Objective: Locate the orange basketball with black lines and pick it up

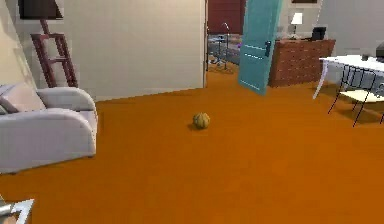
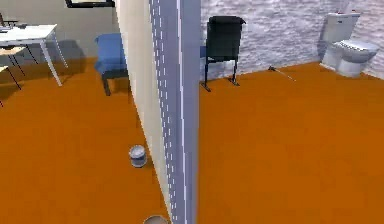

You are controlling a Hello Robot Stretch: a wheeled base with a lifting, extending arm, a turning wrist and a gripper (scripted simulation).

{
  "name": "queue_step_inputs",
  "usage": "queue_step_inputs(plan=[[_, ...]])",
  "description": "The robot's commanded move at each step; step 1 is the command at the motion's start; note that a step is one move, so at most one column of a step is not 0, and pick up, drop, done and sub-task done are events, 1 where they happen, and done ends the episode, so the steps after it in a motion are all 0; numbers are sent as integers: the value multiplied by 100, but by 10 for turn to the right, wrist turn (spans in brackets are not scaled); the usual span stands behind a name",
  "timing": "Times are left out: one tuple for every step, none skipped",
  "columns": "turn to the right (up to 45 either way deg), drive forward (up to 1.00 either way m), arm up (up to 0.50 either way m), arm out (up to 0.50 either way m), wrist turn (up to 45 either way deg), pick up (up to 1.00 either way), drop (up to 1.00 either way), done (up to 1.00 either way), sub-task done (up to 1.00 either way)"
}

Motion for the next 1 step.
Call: queue_step_inputs(plan=[[0, 100, 0, 0, 0, 0, 0, 0, 0]])
